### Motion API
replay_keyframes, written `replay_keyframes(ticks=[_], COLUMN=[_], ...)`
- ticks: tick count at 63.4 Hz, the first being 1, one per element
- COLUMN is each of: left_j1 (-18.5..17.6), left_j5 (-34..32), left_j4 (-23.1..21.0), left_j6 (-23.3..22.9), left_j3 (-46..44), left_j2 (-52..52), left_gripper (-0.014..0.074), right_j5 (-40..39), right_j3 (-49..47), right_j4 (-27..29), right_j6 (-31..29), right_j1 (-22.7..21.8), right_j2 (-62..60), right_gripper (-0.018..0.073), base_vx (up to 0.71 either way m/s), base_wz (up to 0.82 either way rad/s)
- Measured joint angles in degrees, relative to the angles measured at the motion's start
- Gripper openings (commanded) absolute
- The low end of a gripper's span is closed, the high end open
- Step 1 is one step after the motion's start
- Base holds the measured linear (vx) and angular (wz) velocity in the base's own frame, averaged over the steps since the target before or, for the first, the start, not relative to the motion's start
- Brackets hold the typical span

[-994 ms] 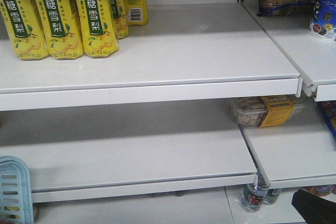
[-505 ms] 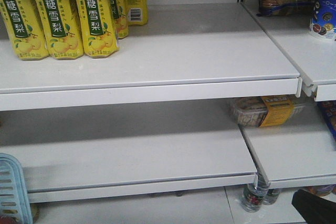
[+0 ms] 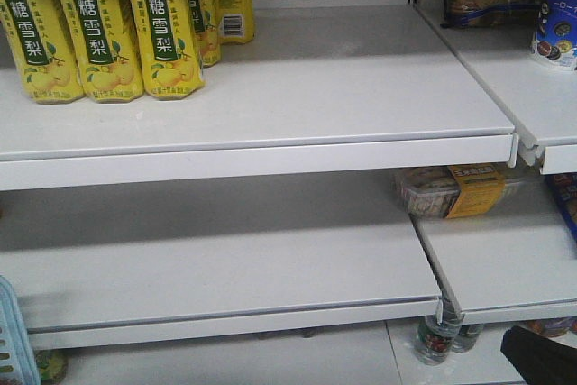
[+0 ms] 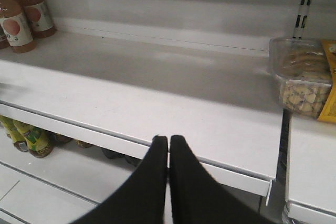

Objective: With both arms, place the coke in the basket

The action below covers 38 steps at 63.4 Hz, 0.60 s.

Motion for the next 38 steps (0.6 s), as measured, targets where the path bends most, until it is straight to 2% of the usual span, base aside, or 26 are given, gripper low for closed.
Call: replay_keyframes(ticks=[20, 38], left_j1=[3.32, 3.49], left_j5=[0.00, 0.19], left_j4=[1.31, 2.96], left_j6=[0.00, -0.04], left_j3=[0.00, 0.00], left_j2=[0.00, 0.00], left_gripper=[-0.0006, -0.0006], right_j5=[0.00, 0.00], right_j3=[0.00, 0.00], right_j4=[0.00, 0.00], right_j6=[0.00, 0.00], right_j1=[0.00, 0.00], right_j2=[0.00, 0.00], right_gripper=[-0.0005, -0.0005], base_vx=[0.00, 0.00], base_wz=[0.00, 0.00])
